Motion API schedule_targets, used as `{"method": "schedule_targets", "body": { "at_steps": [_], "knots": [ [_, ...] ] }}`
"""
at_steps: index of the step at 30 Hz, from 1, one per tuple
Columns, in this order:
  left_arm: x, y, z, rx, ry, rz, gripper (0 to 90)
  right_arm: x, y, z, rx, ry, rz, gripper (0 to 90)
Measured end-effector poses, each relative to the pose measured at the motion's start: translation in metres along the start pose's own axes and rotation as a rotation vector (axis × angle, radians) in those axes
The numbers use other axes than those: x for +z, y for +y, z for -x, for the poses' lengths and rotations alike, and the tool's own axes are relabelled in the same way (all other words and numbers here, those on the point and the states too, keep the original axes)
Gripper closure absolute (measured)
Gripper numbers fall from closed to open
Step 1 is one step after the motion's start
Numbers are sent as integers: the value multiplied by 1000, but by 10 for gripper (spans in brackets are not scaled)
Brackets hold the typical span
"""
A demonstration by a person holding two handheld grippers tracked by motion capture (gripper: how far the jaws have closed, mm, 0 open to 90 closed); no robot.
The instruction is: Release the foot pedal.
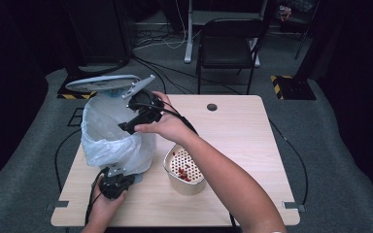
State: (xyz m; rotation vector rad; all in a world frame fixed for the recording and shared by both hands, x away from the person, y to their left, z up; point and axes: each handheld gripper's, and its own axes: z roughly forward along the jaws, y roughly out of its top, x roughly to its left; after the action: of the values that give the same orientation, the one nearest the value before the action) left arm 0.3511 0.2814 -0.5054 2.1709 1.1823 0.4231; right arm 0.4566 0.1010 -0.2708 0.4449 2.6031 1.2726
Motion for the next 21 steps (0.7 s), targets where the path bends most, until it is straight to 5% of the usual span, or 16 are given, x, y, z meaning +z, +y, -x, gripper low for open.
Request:
{"method": "schedule_targets", "body": {
  "at_steps": [6,7,9,14,15,19,21],
  "knots": [
    [5,-2,8,-137,-36,94,878,-29,-15,0,-7,-13,36,229],
    [4,-2,8,-144,-41,87,877,-36,-19,0,2,-22,50,232],
    [2,-2,4,-96,-41,59,866,-48,-28,2,5,-40,64,236],
    [1,-1,8,-174,-104,118,776,-80,-55,7,16,-96,75,238],
    [-2,-1,5,-147,-110,97,754,-85,-60,8,23,-106,74,238],
    [-7,-1,3,-241,-107,181,724,-100,-82,12,47,-151,81,238],
    [-11,0,4,-265,-113,164,691,-104,-91,14,58,-163,83,238]
  ]
}}
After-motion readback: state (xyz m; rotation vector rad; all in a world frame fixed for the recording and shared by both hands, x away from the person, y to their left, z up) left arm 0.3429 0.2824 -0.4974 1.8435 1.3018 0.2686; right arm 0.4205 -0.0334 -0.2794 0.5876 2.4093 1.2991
